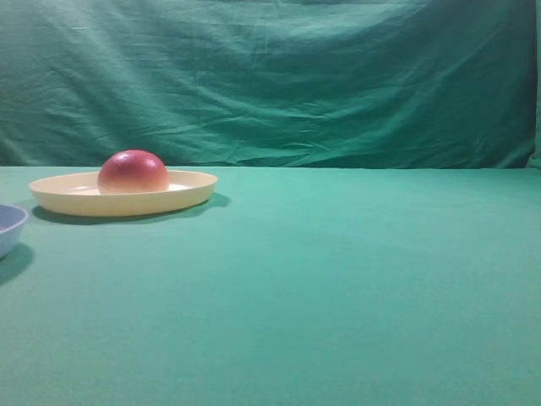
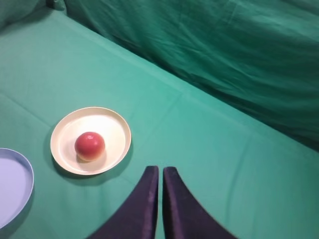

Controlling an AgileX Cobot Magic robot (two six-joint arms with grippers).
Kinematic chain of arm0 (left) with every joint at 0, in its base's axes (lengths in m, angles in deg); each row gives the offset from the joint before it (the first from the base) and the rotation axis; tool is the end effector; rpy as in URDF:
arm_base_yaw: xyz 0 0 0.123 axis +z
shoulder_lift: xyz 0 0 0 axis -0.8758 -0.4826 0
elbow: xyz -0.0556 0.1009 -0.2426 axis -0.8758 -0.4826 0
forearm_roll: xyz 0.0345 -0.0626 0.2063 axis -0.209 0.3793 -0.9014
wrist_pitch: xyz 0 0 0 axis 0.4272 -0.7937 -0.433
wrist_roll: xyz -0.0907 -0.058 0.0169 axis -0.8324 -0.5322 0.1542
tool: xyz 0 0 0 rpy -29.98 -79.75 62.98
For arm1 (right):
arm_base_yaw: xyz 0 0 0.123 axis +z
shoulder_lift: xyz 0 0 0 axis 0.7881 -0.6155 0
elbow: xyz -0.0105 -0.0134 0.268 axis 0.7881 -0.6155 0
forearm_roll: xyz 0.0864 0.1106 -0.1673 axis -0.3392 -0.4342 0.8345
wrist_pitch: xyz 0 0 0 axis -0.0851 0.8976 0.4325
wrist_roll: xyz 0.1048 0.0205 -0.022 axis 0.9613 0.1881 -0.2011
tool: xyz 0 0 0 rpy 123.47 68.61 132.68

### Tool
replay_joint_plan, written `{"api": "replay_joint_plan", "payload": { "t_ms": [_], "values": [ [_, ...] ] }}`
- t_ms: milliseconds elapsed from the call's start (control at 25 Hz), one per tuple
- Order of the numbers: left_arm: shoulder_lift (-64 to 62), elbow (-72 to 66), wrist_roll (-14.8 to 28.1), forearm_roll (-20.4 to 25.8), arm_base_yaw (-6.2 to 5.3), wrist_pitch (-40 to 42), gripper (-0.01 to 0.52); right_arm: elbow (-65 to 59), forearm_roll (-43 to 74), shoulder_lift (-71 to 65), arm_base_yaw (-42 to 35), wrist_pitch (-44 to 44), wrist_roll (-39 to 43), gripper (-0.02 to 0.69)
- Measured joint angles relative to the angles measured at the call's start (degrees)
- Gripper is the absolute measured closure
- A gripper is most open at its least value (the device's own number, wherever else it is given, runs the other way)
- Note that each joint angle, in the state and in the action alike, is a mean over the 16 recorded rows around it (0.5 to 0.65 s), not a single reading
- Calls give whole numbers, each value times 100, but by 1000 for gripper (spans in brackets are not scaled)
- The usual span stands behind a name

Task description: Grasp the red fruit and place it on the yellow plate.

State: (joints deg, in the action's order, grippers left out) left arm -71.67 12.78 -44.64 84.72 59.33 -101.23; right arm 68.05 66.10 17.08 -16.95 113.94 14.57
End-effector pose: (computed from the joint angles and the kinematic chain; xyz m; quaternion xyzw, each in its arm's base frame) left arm 0.0521 0.0016 0.1726 -0.0589 0.7928 -0.0456 0.6049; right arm 0.1575 0.0821 0.4470 -0.2152 0.8341 0.0574 0.5046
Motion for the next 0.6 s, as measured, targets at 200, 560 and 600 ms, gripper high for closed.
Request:
{"api": "replay_joint_plan", "payload": {
  "t_ms": [200, 560, 600],
  "values": [
    [0, 0, 0, 0, 0, 0, 514, -1184, -90, 935, -796, -572, 16, 665],
    [0, 0, 0, 0, 0, 0, 514, -3083, -238, 2691, -2363, -1445, -49, 665],
    [0, 0, 0, 0, 0, 0, 514, -3286, -241, 2897, -2503, -1528, -65, 665]
  ]
}}
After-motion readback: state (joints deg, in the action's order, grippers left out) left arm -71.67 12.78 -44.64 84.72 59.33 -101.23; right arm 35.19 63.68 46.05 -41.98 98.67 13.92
